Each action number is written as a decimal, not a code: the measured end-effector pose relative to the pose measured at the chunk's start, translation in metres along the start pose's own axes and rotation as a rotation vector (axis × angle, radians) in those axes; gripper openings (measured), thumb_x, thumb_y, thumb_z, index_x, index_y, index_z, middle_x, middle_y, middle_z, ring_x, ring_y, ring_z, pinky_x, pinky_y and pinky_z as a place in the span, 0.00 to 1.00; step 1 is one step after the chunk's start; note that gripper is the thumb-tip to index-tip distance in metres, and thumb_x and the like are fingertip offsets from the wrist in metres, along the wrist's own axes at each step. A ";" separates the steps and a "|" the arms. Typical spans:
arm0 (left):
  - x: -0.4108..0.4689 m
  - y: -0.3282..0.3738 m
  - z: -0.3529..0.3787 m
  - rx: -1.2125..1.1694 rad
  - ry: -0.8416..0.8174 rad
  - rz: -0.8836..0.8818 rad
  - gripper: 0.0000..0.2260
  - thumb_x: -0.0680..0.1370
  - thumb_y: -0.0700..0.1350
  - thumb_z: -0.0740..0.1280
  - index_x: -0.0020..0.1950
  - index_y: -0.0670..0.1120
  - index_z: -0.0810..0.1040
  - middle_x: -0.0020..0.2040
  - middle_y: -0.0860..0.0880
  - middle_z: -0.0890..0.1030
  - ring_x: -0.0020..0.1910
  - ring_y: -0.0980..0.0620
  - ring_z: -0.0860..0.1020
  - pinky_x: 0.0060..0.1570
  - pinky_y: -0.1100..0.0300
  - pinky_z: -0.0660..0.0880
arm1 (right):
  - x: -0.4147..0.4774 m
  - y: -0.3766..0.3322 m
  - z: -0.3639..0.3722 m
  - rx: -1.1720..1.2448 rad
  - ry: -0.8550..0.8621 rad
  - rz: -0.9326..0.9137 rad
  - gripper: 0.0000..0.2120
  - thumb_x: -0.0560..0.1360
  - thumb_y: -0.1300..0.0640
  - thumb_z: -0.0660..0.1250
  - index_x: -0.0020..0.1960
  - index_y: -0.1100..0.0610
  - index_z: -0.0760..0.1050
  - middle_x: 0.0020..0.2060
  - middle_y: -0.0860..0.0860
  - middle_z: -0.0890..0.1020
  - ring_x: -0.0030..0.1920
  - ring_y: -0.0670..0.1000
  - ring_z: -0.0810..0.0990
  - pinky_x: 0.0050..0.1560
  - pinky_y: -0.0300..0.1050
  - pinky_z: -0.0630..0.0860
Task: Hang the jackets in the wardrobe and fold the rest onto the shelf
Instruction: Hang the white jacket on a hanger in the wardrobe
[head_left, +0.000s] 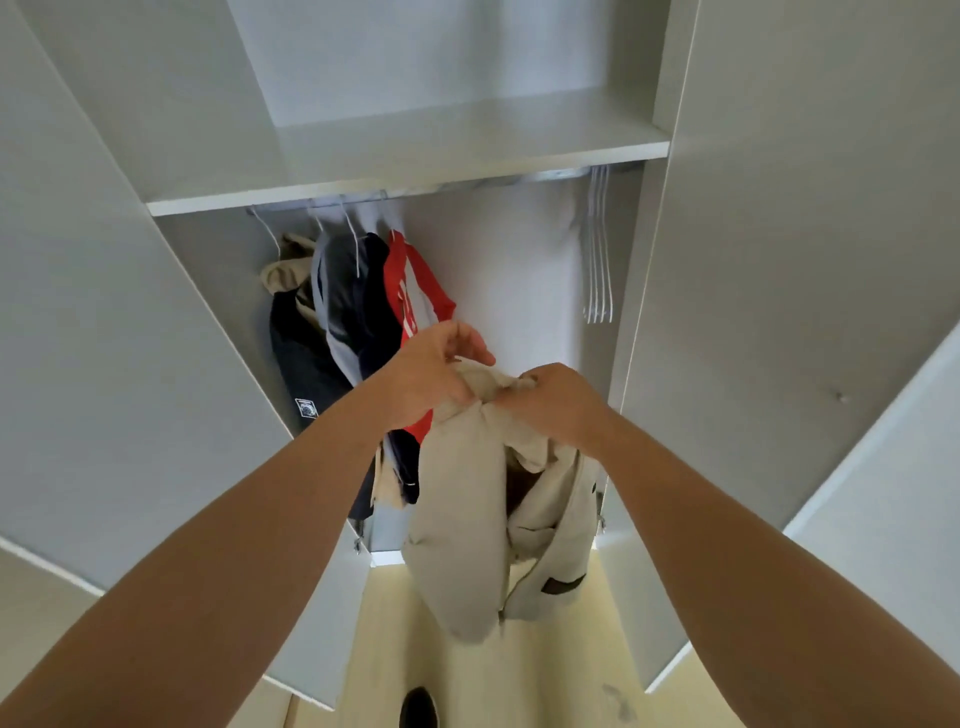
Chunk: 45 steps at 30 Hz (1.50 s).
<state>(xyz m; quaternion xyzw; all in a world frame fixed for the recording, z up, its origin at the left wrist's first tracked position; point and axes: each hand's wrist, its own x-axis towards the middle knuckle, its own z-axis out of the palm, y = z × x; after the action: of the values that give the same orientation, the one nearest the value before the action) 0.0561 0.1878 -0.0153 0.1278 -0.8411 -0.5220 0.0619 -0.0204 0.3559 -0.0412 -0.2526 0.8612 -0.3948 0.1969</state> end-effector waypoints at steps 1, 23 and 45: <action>0.015 -0.004 -0.002 0.098 0.006 0.024 0.20 0.66 0.27 0.73 0.48 0.49 0.78 0.50 0.51 0.83 0.48 0.51 0.81 0.42 0.60 0.77 | 0.010 -0.002 -0.005 0.067 0.081 0.029 0.16 0.71 0.48 0.68 0.30 0.53 0.68 0.23 0.45 0.70 0.28 0.49 0.70 0.28 0.39 0.65; 0.254 -0.176 0.052 0.581 -0.494 -0.014 0.17 0.82 0.58 0.58 0.46 0.45 0.74 0.40 0.49 0.76 0.43 0.47 0.75 0.48 0.53 0.70 | 0.107 -0.008 -0.065 0.403 0.840 0.359 0.10 0.61 0.49 0.68 0.23 0.49 0.76 0.19 0.42 0.70 0.22 0.46 0.67 0.27 0.42 0.63; 0.358 -0.052 0.044 0.255 -0.314 0.191 0.11 0.61 0.44 0.64 0.41 0.50 0.81 0.32 0.54 0.77 0.31 0.54 0.74 0.31 0.63 0.67 | 0.179 0.095 -0.071 -0.102 0.806 0.522 0.16 0.76 0.37 0.61 0.58 0.44 0.75 0.44 0.48 0.79 0.45 0.53 0.77 0.45 0.44 0.73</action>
<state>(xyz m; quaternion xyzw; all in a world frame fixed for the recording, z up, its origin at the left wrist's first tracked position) -0.2905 0.1040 -0.0919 -0.0286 -0.9077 -0.4169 -0.0374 -0.2272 0.3443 -0.0967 0.1355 0.9218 -0.3560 -0.0725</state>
